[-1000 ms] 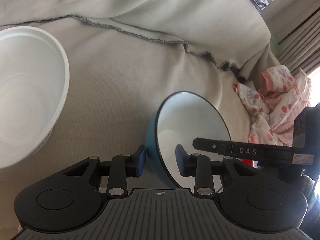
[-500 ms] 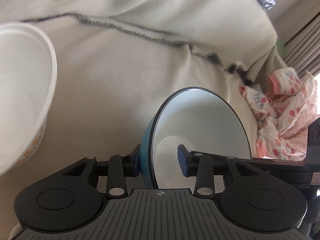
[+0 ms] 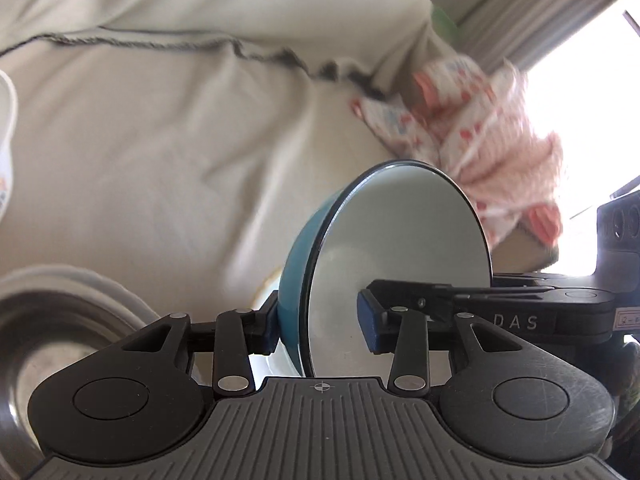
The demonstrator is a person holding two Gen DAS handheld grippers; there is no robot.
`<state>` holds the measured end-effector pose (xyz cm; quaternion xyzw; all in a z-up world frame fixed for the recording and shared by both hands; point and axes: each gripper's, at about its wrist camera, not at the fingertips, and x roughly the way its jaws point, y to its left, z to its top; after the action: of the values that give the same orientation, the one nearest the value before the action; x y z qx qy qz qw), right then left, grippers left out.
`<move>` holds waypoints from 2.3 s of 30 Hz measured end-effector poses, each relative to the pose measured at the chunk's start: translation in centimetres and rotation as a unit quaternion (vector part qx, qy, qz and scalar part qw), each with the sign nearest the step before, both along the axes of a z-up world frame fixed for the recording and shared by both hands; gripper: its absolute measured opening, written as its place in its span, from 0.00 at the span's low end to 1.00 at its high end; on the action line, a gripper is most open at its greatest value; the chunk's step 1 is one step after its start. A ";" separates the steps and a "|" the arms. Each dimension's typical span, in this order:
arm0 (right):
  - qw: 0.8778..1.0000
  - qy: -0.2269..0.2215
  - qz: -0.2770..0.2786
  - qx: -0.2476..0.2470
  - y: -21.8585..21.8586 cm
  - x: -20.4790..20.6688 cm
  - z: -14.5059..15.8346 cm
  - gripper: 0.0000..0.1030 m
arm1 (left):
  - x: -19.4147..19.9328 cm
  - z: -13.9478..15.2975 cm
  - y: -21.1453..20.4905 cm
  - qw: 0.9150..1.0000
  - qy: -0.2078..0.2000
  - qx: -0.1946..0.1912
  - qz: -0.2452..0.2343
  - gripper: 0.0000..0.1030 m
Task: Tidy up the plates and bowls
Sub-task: 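Lift the blue bowl and carry it over the yellow-rimmed bowl, then lower the blue bowl into the yellow-rimmed bowl and open the right tool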
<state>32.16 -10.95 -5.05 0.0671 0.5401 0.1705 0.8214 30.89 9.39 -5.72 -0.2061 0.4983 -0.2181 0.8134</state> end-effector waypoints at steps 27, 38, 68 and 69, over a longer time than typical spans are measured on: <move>0.999 -0.034 -0.026 -0.011 -1.7 -2.7 -2.2 0.33 | -3.0 -0.1 1.1 0.994 -0.055 0.090 -0.002 0.34; 0.996 -0.062 -0.069 0.000 -3.3 -3.0 -3.7 0.40 | -0.7 -4.0 0.3 0.995 -0.005 0.100 0.008 0.34; 0.994 -0.025 -0.072 0.073 -0.6 0.0 -7.0 0.48 | 0.9 -3.9 2.5 0.998 0.008 0.057 0.020 0.30; 0.995 -0.028 -0.071 0.067 -0.6 -0.1 -6.9 0.48 | 0.8 -3.7 2.7 0.998 0.009 0.051 0.021 0.30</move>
<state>32.05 -11.58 -11.91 0.1550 0.4986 0.1496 0.8396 31.70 12.06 -9.42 -0.1765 0.5117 -0.1736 0.8227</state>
